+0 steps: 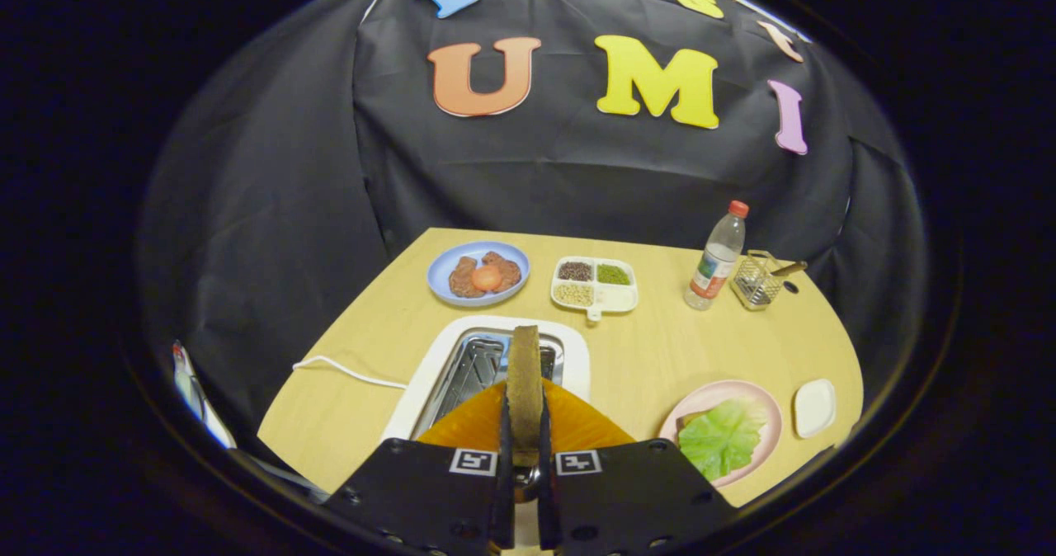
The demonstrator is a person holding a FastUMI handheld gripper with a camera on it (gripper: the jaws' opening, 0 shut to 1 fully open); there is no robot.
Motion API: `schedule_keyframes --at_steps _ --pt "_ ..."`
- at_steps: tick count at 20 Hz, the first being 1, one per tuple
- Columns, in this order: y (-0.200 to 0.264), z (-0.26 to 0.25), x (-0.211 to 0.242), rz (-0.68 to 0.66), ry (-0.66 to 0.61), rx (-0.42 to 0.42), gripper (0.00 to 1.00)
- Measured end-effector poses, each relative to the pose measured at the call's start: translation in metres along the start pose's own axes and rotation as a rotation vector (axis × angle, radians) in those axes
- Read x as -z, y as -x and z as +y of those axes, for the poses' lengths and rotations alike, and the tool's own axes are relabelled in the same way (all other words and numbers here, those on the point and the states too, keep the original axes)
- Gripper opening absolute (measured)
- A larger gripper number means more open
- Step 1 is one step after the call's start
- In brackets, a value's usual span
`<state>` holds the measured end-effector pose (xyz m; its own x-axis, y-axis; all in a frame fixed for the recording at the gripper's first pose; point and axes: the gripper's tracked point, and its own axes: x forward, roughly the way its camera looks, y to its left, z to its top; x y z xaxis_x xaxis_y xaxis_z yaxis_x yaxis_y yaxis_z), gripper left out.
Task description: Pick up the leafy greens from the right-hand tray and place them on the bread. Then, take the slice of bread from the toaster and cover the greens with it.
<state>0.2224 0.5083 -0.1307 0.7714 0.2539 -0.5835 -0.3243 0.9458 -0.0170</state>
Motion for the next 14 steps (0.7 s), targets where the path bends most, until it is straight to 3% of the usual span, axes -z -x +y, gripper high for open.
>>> schedule_keyframes --at_steps 14 --pt "0.121 -0.019 -0.080 -0.260 -0.080 -0.036 0.11"
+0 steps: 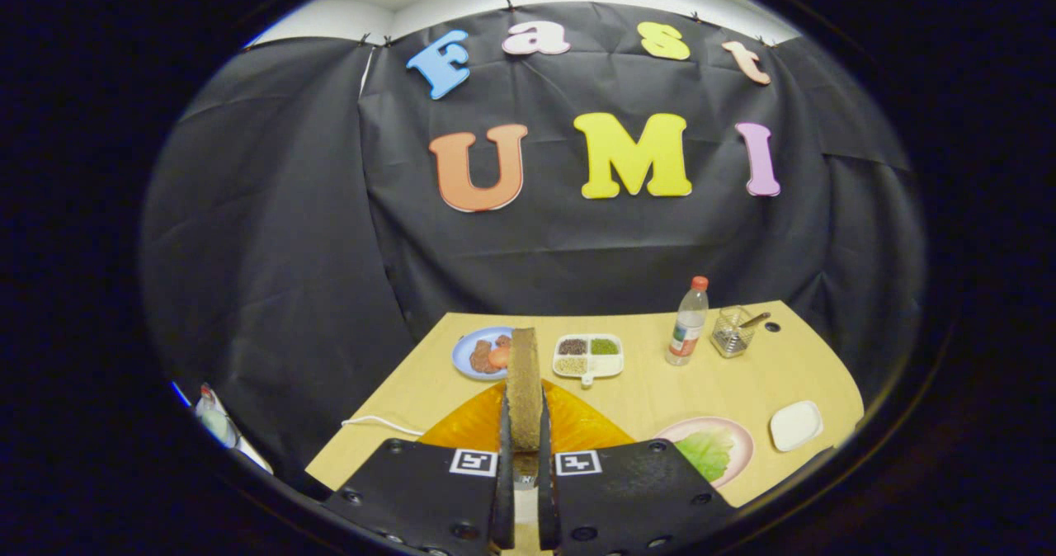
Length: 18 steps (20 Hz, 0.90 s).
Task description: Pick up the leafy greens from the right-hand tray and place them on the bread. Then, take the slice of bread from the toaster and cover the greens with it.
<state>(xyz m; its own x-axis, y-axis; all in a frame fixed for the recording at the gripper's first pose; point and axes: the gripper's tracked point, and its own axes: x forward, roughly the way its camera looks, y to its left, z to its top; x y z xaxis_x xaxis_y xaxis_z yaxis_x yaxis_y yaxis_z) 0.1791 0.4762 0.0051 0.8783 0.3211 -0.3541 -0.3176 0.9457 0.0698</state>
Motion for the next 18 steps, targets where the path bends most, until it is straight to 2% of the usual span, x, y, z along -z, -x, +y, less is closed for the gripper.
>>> schedule_keyframes --at_steps 9,14,18 --pt "0.051 -0.057 -0.024 -0.084 -0.010 0.034 0.11" --pt "0.050 -0.110 -0.005 -0.081 -0.024 0.104 0.11" --pt "0.033 -0.142 0.024 -0.035 -0.049 0.094 0.11"
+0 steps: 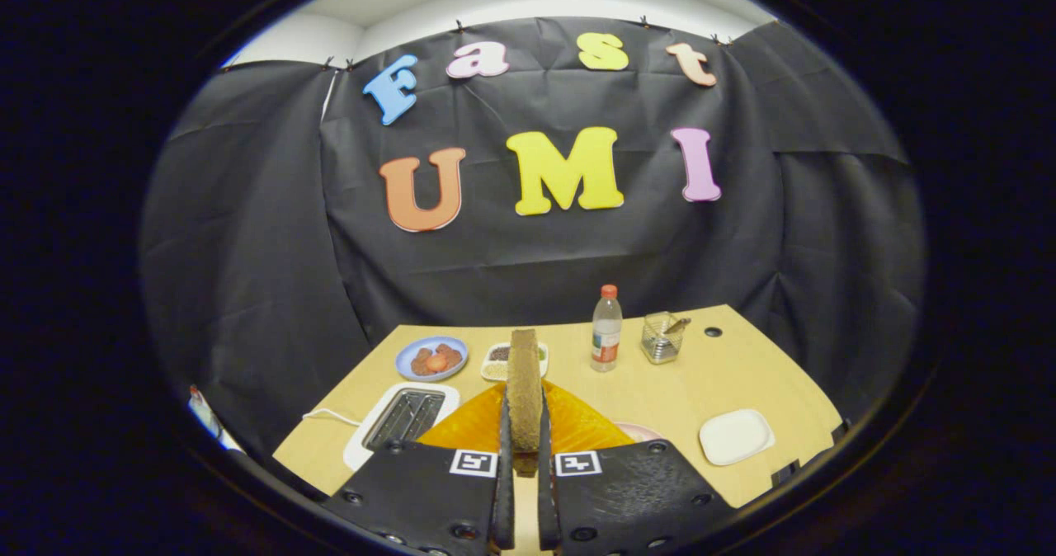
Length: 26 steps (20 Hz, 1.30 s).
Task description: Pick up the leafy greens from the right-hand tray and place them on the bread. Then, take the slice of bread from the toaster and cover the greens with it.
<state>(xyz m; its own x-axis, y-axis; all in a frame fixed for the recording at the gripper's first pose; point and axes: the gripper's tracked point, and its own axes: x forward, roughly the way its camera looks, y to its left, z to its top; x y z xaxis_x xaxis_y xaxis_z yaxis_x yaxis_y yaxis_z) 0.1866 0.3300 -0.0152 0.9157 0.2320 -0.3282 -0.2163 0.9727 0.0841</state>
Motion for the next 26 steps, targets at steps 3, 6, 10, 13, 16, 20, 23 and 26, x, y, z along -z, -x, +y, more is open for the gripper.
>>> schedule_keyframes --at_steps 3,6,10,13,16,20,23,26 --pt "-0.015 -0.026 0.023 0.028 -0.010 0.029 0.11" --pt "-0.032 -0.048 0.053 0.068 -0.014 0.059 0.11" --pt "-0.054 -0.060 0.093 0.150 -0.069 0.053 0.11" --pt "-0.068 -0.065 0.113 0.194 -0.111 0.032 0.11" --pt "-0.079 -0.064 0.130 0.236 -0.132 0.009 0.11" --pt "-0.092 -0.071 0.136 0.217 -0.112 0.007 0.11" --pt "-0.098 -0.081 0.140 0.211 -0.109 -0.001 0.13" --pt "-0.103 -0.097 0.147 0.224 -0.104 0.017 0.13"
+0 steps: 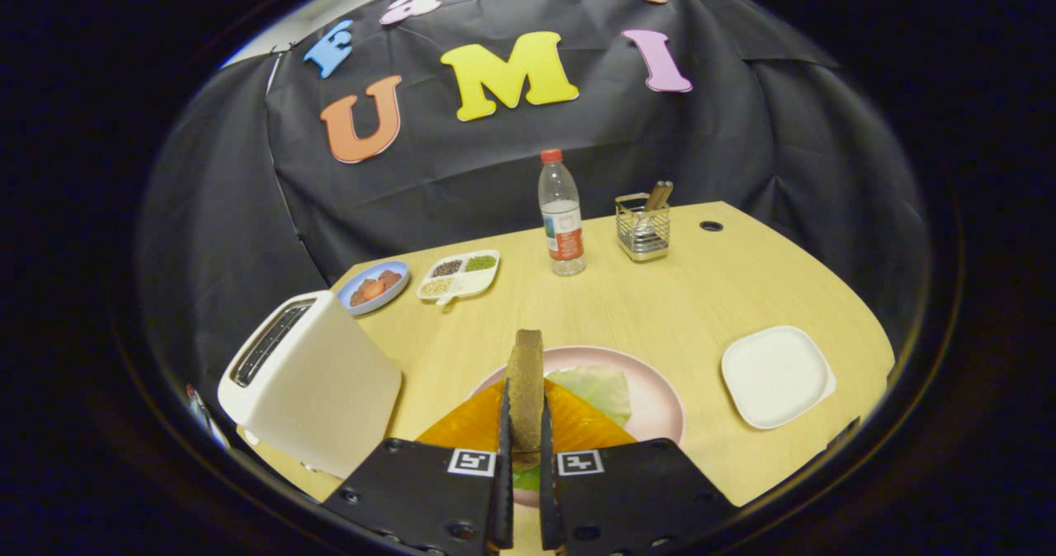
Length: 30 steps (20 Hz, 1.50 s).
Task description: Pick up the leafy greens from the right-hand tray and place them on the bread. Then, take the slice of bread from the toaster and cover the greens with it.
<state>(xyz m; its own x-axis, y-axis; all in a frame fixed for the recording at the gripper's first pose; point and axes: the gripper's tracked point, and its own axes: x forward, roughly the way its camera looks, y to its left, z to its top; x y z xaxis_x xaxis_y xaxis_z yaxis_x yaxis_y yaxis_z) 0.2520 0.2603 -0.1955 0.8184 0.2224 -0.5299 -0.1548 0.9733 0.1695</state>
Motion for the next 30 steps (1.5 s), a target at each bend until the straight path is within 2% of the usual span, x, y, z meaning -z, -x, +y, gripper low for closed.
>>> schedule_keyframes --at_steps 3,4,7,9,12,14,17,18,21,22,25,27,30 --pt "-0.003 -0.012 0.003 0.003 0.011 0.023 0.13" --pt "-0.006 -0.016 0.006 0.006 0.028 0.036 0.18" --pt "-0.010 -0.029 0.011 0.018 0.071 0.074 0.18" --pt "-0.016 -0.038 0.019 0.036 0.088 0.097 0.23" --pt "-0.019 -0.047 0.026 0.053 0.077 0.116 0.27" --pt "-0.020 -0.051 0.031 0.067 0.056 0.122 0.34" --pt "-0.023 -0.056 0.034 0.078 0.037 0.136 0.35" --pt "-0.020 -0.056 0.036 0.076 0.040 0.143 0.39" --pt "-0.020 -0.059 0.035 0.068 0.066 0.170 0.44" --pt "-0.019 -0.059 0.036 0.067 0.080 0.176 0.51" --pt "-0.017 -0.064 0.035 0.055 0.122 0.234 0.55" --pt "-0.014 -0.063 0.039 0.071 0.156 0.260 0.67" --pt "-0.007 -0.056 0.032 0.042 0.207 0.269 0.72"
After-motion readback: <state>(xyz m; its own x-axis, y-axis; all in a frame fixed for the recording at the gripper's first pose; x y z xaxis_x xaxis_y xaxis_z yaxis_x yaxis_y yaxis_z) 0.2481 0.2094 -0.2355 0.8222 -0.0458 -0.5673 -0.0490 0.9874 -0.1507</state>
